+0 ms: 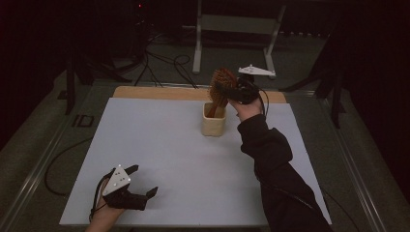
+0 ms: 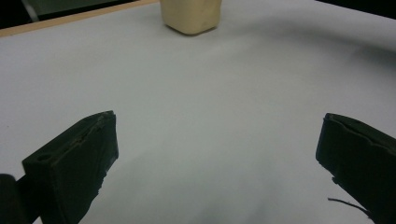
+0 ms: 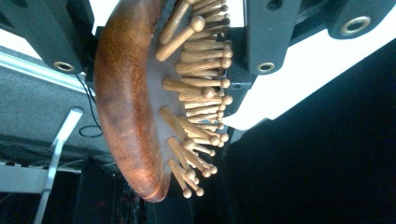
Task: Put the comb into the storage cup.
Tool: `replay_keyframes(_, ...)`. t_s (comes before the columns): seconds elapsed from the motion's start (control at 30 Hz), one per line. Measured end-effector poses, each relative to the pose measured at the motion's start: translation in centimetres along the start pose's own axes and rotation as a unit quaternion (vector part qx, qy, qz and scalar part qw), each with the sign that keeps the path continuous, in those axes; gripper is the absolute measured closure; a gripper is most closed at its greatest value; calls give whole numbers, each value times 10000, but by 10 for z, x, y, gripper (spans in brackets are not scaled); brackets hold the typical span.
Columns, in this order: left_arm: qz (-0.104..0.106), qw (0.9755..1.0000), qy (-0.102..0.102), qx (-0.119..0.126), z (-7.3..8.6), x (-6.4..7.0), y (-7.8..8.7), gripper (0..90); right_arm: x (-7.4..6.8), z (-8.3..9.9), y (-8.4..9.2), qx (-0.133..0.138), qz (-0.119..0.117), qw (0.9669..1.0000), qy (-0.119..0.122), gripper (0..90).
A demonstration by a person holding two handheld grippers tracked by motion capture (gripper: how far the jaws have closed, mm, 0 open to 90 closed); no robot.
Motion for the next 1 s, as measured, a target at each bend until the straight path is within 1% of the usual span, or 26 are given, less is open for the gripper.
replay_keyframes(0.27,-14,10000,-15,28,-1,-1,0,0,2,12,-8,-171,-82,9997,-127,521)
replay_keyframes(0.43,-26,10000,-20,22,0,-1,1,0,3,18,-12,-281,-132,9994,-139,520)
replay_keyframes(0.6,-42,10000,-8,2,0,-2,0,0,5,24,-16,-361,-235,9986,-305,518)
replay_keyframes(0.67,-56,10000,6,13,1,-3,0,0,6,27,-18,-423,-223,9984,-285,517)
replay_keyframes(0.77,-56,10000,17,26,0,-4,1,0,8,29,-19,-428,-252,9981,-364,517)
replay_keyframes(0.97,-58,10000,24,43,0,-3,1,0,13,31,-19,-434,-217,9979,-434,489)
replay_keyframes(1.0,-52,10000,22,47,0,-3,1,0,14,31,-19,-428,-226,9980,-404,482)
Point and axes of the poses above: each handheld gripper's, and its own axes: y roughly backward along the jaws, z roughly out of its underside, x roughly to its right, the point moved 9 cm from there along -y, roughly forward along the jaws, and after that the axes turned 7 degrees about z, right-handed, at the moved point
